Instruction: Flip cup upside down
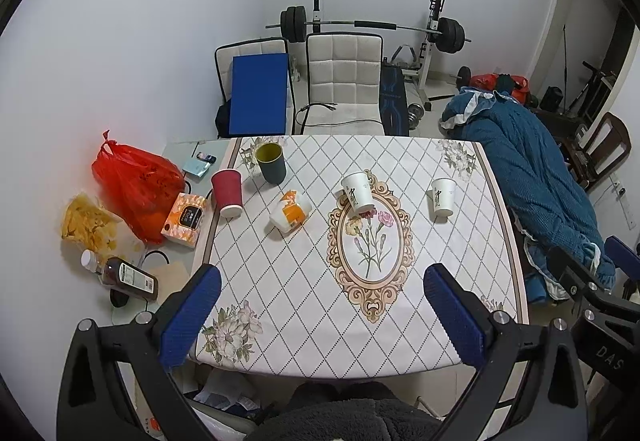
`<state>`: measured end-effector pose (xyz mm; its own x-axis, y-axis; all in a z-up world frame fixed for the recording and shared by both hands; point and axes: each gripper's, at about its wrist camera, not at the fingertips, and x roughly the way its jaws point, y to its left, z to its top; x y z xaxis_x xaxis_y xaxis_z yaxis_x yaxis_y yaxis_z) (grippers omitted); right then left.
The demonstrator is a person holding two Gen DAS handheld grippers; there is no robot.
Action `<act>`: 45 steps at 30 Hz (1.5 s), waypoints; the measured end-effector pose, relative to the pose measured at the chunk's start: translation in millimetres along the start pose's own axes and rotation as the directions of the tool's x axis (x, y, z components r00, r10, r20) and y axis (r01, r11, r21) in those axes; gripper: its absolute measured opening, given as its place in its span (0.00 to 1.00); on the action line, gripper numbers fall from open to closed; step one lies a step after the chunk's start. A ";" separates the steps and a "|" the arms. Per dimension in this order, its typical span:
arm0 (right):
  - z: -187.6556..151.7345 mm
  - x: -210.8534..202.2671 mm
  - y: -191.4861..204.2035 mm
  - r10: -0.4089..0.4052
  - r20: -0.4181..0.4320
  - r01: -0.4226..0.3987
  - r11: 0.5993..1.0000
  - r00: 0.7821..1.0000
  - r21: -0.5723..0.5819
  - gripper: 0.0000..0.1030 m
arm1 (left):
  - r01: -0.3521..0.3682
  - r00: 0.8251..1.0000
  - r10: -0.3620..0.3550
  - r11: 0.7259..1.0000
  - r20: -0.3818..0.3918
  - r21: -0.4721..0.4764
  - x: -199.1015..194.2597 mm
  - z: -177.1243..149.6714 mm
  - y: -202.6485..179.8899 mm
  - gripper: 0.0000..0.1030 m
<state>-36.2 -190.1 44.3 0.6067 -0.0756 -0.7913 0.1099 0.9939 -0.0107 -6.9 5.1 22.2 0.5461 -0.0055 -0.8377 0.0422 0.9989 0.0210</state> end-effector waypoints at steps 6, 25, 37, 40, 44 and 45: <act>-1.3 -8.0 4.4 -0.005 0.011 0.005 1.000 1.000 0.009 1.00 | -0.003 1.000 0.003 1.000 0.009 0.001 -2.4 -1.6 -2.3 1.00; -2.7 -11.5 -3.7 -0.010 0.019 0.010 1.000 1.000 0.007 1.00 | 0.001 1.000 -0.001 1.000 0.008 0.002 -3.2 -3.8 -4.6 1.00; -3.4 -11.4 -3.7 -0.010 0.021 0.009 1.000 1.000 0.005 1.00 | 0.003 1.000 -0.003 1.000 0.008 0.001 -2.5 -3.9 -8.0 1.00; -3.2 -10.8 -3.4 -0.011 0.020 0.011 1.000 1.000 0.008 1.00 | 0.004 1.000 -0.004 1.000 0.006 0.000 -1.9 -3.5 -7.3 1.00; -3.8 -11.1 -2.8 -0.012 0.021 0.012 1.000 1.000 0.007 1.00 | 0.004 1.000 -0.004 1.000 0.005 -0.001 -0.9 -2.7 -9.3 1.00; -4.0 -11.3 -2.9 -0.012 0.021 0.011 1.000 1.000 0.007 1.00 | 0.003 1.000 -0.003 1.000 0.004 -0.001 -0.7 -2.6 -9.8 1.00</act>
<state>-46.5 -191.8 50.9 0.6221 -0.0888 -0.7779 0.1223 0.9924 -0.0155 -9.9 -4.6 21.1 0.5493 -0.0090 -0.8355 0.0431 0.9989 0.0175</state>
